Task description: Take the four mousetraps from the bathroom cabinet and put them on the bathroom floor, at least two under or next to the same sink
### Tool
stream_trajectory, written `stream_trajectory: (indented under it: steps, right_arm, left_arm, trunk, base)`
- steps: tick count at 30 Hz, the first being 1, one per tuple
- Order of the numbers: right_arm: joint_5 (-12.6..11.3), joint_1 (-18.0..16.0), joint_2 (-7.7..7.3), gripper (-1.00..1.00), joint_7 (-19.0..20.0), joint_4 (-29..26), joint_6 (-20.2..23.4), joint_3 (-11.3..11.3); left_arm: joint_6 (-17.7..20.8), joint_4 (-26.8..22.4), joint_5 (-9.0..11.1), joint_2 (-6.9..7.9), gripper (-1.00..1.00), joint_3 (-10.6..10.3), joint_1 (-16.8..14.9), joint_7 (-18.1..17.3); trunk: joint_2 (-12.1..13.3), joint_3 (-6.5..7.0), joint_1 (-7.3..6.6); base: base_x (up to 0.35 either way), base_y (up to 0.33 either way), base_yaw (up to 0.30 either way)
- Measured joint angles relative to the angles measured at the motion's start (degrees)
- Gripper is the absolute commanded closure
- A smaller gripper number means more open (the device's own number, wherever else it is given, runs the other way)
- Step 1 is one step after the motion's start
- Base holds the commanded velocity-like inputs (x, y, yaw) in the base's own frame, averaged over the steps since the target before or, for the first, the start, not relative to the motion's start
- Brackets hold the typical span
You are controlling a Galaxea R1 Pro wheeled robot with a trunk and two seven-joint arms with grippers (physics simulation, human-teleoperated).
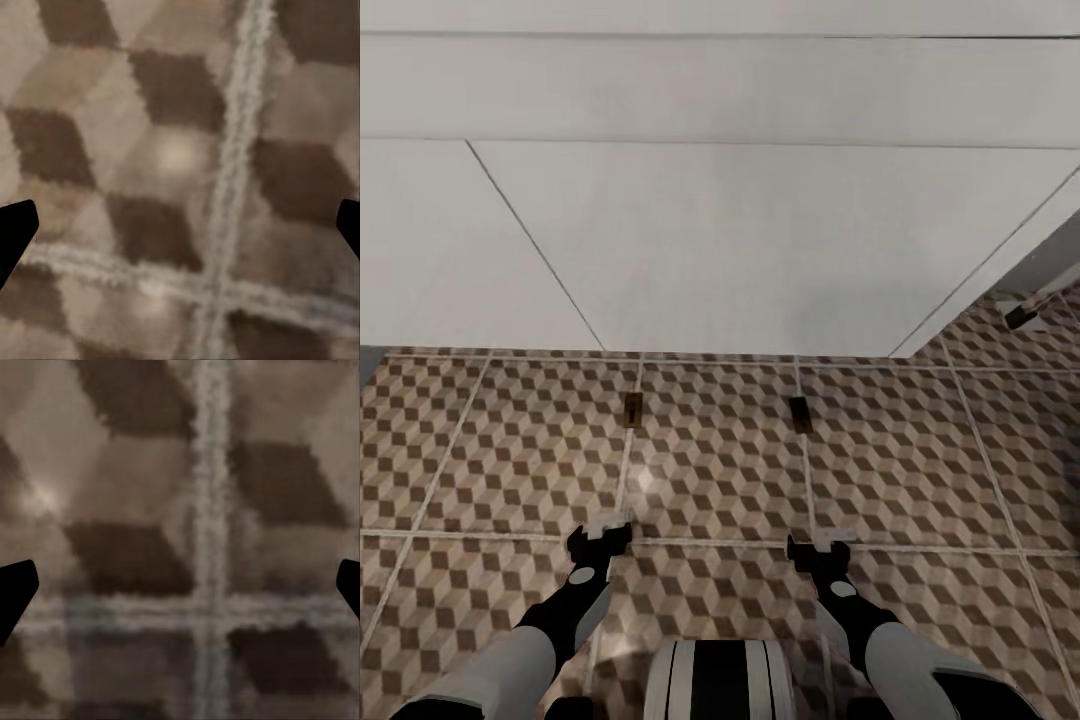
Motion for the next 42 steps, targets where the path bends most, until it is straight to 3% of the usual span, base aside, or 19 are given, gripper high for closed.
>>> stream_trajectory:
  steps: [42]
  right_arm:
    - [0.00,0.00,0.00,-1.00,0.00,0.00,-0.05,0.04]
  left_arm:
    - [-0.05,0.00,0.06,0.00,-1.00,-0.03,0.00,-0.21]
  trunk:
    - [0.00,0.00,-0.02]
  base:
    - [-0.329,0.000,0.000]
